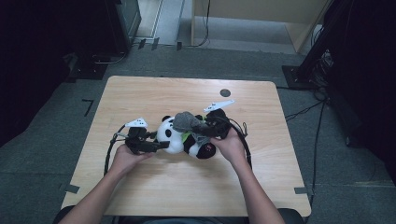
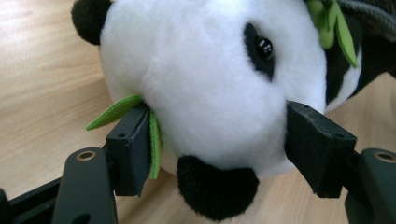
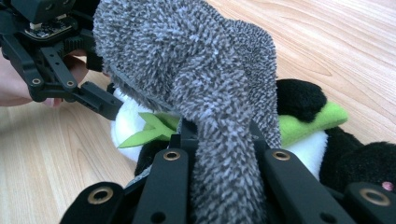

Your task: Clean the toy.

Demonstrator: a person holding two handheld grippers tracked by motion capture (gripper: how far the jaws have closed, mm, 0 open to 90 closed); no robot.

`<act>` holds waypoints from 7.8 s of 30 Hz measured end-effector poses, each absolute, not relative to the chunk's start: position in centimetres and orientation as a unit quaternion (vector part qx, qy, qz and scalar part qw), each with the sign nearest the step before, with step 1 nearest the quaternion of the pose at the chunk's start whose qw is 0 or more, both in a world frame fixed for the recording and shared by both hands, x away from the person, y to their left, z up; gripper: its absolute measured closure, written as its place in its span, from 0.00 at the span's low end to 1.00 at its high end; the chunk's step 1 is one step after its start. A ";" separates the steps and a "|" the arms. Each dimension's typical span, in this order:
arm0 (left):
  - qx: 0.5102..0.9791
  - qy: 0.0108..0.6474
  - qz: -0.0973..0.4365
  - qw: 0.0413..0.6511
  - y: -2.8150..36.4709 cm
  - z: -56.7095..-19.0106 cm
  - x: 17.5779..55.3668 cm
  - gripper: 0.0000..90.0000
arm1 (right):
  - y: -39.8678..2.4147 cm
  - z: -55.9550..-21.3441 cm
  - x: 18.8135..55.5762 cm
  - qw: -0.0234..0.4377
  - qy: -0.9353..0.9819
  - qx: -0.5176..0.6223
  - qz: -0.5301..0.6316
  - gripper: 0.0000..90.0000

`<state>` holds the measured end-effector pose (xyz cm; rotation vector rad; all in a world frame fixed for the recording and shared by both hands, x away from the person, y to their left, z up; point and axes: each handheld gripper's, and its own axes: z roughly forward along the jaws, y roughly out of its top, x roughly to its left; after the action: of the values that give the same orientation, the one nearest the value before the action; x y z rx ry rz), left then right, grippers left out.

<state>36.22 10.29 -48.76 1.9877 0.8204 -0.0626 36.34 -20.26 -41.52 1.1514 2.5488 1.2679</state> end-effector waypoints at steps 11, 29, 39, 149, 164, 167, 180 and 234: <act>0.839 0.252 0.014 0.482 11.6 -48.6 35.9 0.34 | -20.4 -41.4 37.6 0.031 0.835 0.371 0.406 0.88; 0.816 0.285 0.057 0.500 9.2 -49.4 36.7 0.25 | -21.2 -42.2 40.4 0.005 0.815 0.397 0.421 0.88; 0.809 0.325 0.053 0.487 9.2 -48.6 36.0 0.59 | -20.3 -40.0 39.4 0.051 0.812 0.411 0.411 0.88; 0.822 0.341 0.036 0.454 9.1 -48.4 34.2 0.65 | -17.4 -43.6 29.5 0.108 0.856 0.341 0.373 0.89; 0.826 0.334 0.036 0.452 9.2 -48.4 34.3 0.66 | -21.3 -42.9 28.7 0.079 0.865 0.347 0.355 0.89; 0.825 0.338 0.037 0.452 9.3 -48.5 34.3 0.66 | -22.9 -42.7 28.7 0.081 0.859 0.364 0.352 0.89; 0.825 0.341 0.034 0.450 9.4 -48.4 34.4 0.66 | -29.3 -41.8 29.1 0.082 0.820 0.429 0.370 0.88; 0.824 0.349 0.032 0.445 9.6 -48.8 34.1 0.62 | -28.8 -41.1 32.6 0.088 0.775 0.454 0.430 0.86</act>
<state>34.08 9.62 -48.81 2.0423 0.8660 0.0785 32.56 -28.77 -41.14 1.3523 2.3080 1.2792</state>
